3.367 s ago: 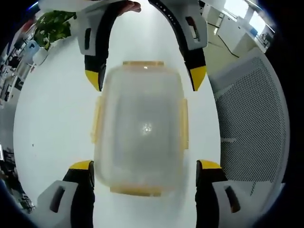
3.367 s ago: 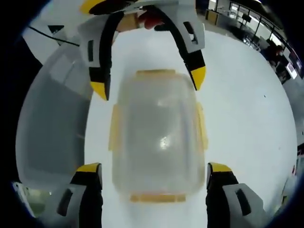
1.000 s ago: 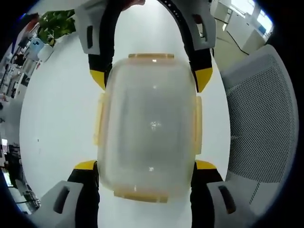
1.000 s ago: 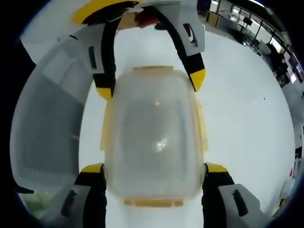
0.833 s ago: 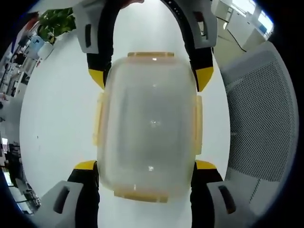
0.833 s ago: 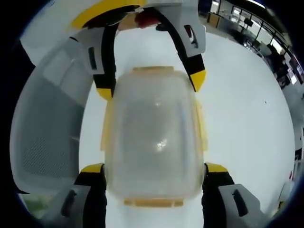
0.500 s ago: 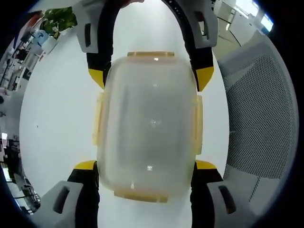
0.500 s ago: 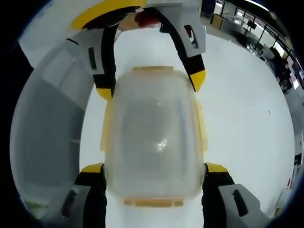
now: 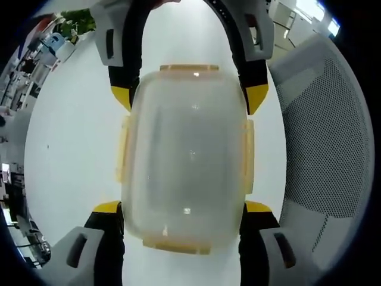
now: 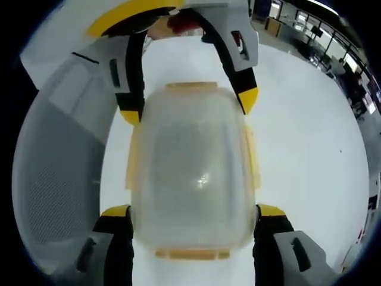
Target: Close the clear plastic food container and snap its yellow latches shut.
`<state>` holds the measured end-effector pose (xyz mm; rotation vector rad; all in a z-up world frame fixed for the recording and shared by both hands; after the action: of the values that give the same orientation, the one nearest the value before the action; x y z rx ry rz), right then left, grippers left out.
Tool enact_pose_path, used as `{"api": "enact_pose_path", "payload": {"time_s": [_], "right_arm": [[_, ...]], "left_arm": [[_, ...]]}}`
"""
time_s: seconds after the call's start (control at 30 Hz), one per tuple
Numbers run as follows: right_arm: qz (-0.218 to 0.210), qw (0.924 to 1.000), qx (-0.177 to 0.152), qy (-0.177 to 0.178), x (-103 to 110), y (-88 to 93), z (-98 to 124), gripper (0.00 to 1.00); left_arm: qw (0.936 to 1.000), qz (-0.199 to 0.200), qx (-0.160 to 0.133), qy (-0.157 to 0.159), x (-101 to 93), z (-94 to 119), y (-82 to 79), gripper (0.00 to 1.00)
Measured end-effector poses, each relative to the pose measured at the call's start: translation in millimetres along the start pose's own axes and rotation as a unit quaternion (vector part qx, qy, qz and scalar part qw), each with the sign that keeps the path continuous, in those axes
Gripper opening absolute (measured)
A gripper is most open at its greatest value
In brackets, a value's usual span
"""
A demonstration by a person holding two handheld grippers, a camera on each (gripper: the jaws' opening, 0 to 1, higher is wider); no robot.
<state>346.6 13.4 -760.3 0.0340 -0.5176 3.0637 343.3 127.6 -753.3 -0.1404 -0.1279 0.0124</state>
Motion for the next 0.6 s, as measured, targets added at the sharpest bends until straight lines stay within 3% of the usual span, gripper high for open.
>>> {"api": "enact_pose_path", "payload": {"time_s": [0.6], "right_arm": [[0.001,1.0,0.006,-0.001,-2,-11.8,-5,0.83]], "left_arm": [[1.0,0.0,-0.006,-0.003,2.7,0,12.8,0.8]]}}
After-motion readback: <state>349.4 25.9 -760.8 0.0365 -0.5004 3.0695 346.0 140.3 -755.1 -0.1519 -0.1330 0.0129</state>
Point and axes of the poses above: the point that each gripper's makers call its tool centre point, and the gripper's own axes: z roughly backward along the fingers, x roughly to its left, y roughly out of its underside, the point moved 7 cm from there along z, roughly backward along the fingers, and after that the axes turned 2 degrees about x, right-handed, at the moved point
